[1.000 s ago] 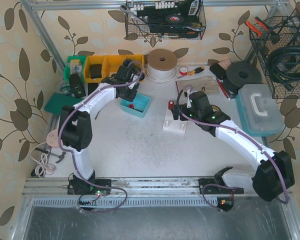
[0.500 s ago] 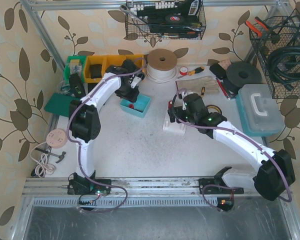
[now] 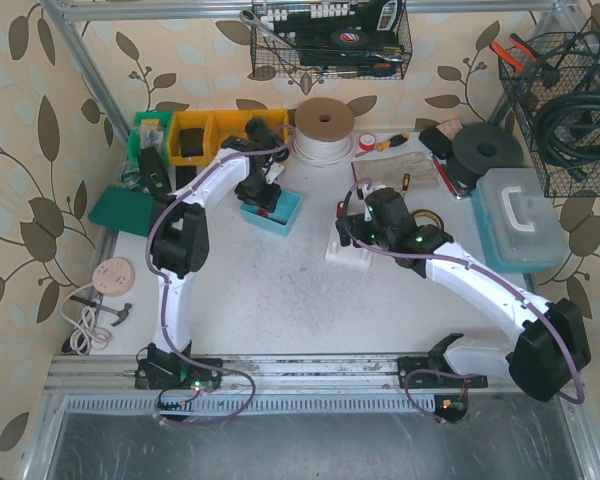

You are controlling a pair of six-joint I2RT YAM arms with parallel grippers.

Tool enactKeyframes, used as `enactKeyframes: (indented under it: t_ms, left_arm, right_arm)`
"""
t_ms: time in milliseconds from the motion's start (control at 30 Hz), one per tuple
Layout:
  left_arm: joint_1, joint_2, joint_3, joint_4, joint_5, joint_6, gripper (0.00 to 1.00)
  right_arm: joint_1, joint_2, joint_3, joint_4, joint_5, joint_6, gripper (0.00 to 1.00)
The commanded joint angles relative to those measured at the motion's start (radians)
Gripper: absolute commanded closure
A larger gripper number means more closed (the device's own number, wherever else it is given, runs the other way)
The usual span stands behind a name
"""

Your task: Install the large spring

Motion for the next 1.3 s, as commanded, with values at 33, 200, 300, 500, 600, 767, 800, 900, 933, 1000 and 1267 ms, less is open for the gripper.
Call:
enactKeyframes:
  t_ms: [33,200,300,500,600,767,800,900,933,1000,1267]
  left_arm:
    - [0.005,0.040,0.028,-0.009,0.026,-0.025,0.43]
    - [0.005,0.059,0.025,-0.007,0.011,-0.028,0.43]
    - [0.005,0.063,0.022,-0.008,-0.002,-0.030,0.43]
    - [0.005,0.058,0.005,-0.013,-0.019,-0.021,0.49]
    - [0.005,0.058,0.009,-0.002,-0.016,-0.015,0.56]
    - [0.005,0.075,0.055,0.004,-0.016,-0.001,0.66]
    - [0.005,0.080,0.067,0.002,-0.017,0.002,0.66]
    - [0.006,0.102,0.105,-0.003,-0.029,0.008,0.70]
    - [0.006,0.106,0.107,0.000,-0.035,0.009,0.70]
    - [0.008,0.112,0.145,0.010,-0.046,0.010,0.71]
    - [0.017,0.115,0.161,0.038,-0.044,0.009,0.77]
  right_arm:
    - [0.005,-0.006,0.031,-0.004,0.019,-0.009,0.01]
    - [0.005,-0.002,0.030,0.000,0.016,-0.011,0.01]
    - [0.004,-0.001,0.031,0.000,0.020,-0.013,0.01]
    - [0.004,0.002,0.031,0.001,0.020,-0.013,0.02]
    - [0.005,0.001,0.030,-0.001,0.022,-0.012,0.02]
    - [0.005,-0.002,0.030,-0.003,0.029,-0.014,0.02]
    - [0.004,-0.003,0.031,-0.002,0.032,-0.014,0.02]
    - [0.004,-0.002,0.031,-0.002,0.031,-0.014,0.02]
    - [0.005,-0.001,0.030,-0.002,0.030,-0.014,0.02]
    - [0.004,-0.001,0.031,-0.003,0.030,-0.014,0.02]
    - [0.004,-0.002,0.031,-0.004,0.030,-0.013,0.02]
